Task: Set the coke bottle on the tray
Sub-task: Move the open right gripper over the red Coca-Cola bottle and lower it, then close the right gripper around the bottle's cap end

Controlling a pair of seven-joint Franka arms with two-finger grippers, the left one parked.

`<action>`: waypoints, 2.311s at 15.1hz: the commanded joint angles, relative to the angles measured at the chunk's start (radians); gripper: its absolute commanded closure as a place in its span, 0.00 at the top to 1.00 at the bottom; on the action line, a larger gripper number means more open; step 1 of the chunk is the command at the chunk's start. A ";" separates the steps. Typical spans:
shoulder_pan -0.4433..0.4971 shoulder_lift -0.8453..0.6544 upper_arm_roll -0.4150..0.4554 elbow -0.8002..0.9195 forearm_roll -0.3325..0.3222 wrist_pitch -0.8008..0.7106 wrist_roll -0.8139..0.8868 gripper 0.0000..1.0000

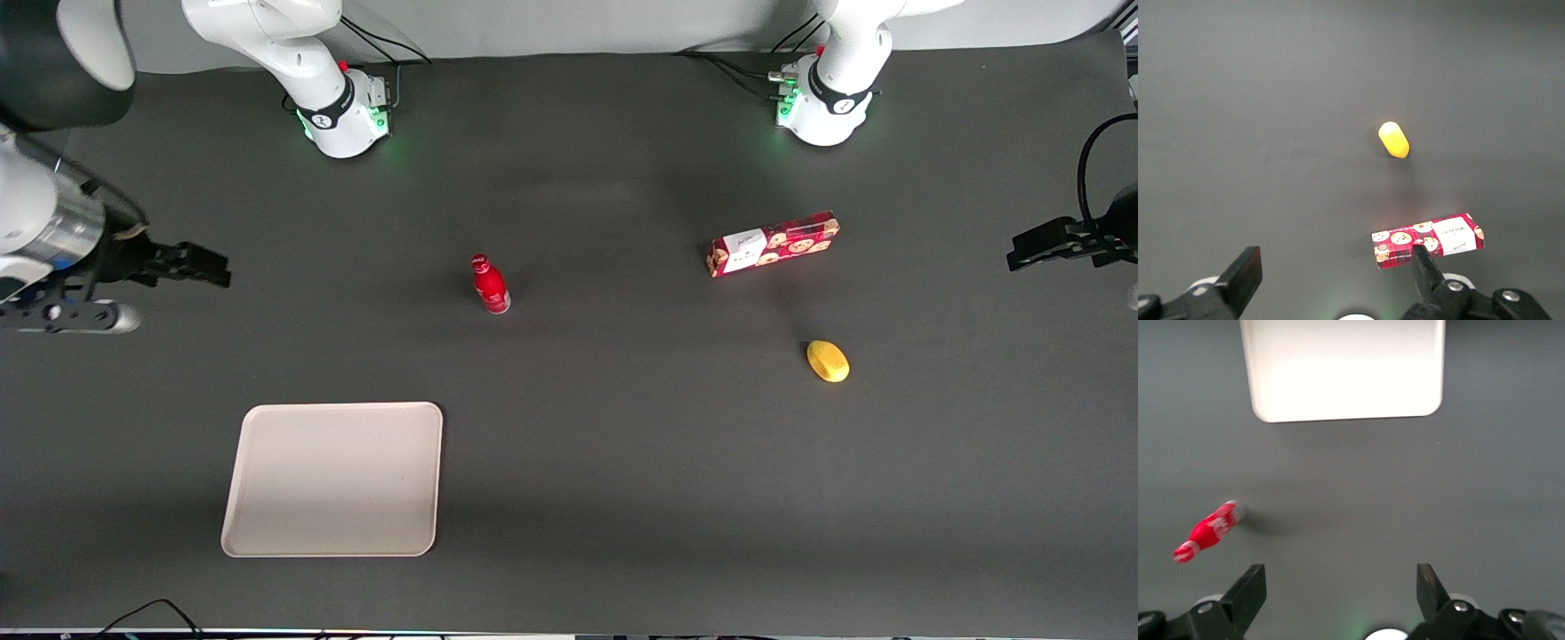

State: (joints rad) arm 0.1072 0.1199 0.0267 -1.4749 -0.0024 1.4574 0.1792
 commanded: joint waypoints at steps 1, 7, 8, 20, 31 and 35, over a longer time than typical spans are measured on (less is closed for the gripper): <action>0.000 -0.046 0.168 0.001 0.065 -0.054 0.208 1.00; 0.012 -0.012 0.419 -0.160 0.072 0.140 0.552 1.00; 0.014 -0.017 0.442 -0.220 0.070 0.208 0.589 1.00; 0.020 0.029 0.533 -0.660 -0.106 0.768 0.832 1.00; 0.020 0.033 0.533 -0.705 -0.120 0.830 0.832 0.00; 0.014 0.030 0.532 -0.673 -0.120 0.813 0.816 0.00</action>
State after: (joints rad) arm 0.1292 0.1580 0.5546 -2.1741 -0.0940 2.2772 0.9763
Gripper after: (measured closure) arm 0.683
